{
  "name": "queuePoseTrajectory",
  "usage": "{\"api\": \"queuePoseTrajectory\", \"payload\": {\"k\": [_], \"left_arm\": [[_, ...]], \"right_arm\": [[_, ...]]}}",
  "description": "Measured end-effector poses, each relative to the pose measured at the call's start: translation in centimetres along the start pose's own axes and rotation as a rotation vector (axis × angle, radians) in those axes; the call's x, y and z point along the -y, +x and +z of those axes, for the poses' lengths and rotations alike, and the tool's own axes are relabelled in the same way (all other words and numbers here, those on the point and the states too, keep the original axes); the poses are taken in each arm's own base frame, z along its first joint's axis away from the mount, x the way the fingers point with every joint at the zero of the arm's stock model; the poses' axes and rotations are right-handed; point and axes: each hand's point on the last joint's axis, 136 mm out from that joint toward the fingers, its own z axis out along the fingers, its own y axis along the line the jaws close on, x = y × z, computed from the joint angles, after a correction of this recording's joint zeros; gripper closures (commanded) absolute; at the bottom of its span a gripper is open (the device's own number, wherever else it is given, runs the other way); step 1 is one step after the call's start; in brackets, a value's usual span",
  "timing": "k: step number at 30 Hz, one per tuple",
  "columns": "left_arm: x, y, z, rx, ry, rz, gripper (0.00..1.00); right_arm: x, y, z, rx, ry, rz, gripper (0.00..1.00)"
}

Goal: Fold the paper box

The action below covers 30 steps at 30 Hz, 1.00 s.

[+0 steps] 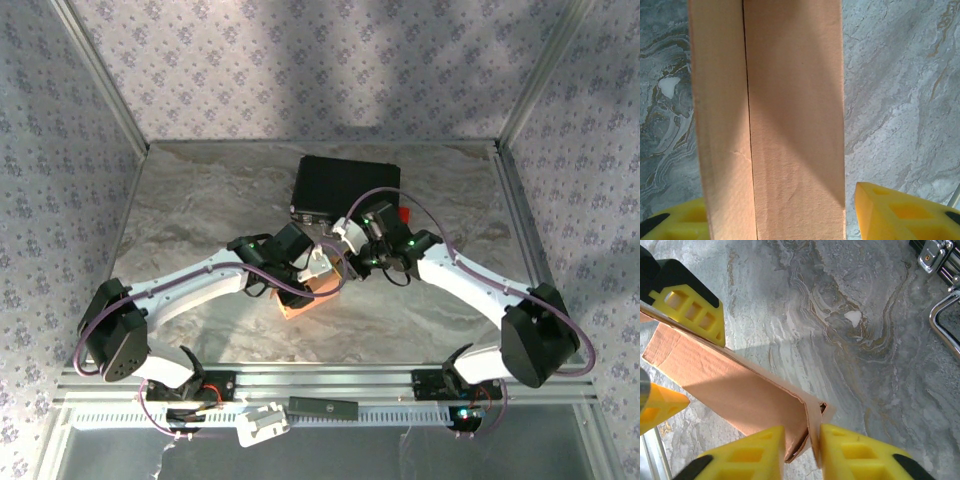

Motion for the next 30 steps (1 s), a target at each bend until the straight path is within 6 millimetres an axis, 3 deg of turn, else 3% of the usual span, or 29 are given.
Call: {"api": "queuePoseTrajectory", "payload": {"k": [5, 15, 30], "left_arm": [[-0.1, 0.0, 0.0, -0.001, -0.004, 0.0, 0.47], [-0.4, 0.1, 0.0, -0.004, -0.019, -0.012, 0.48], [-1.3, 0.0, 0.1, 0.024, -0.078, -0.082, 0.53]], "right_arm": [[-0.1, -0.3, 0.1, -0.002, 0.014, -0.016, 0.89], [-0.6, -0.8, 0.7, -0.025, 0.088, -0.054, 0.99], [-0.9, -1.1, 0.8, 0.036, 0.181, 0.137, 1.0]]}}
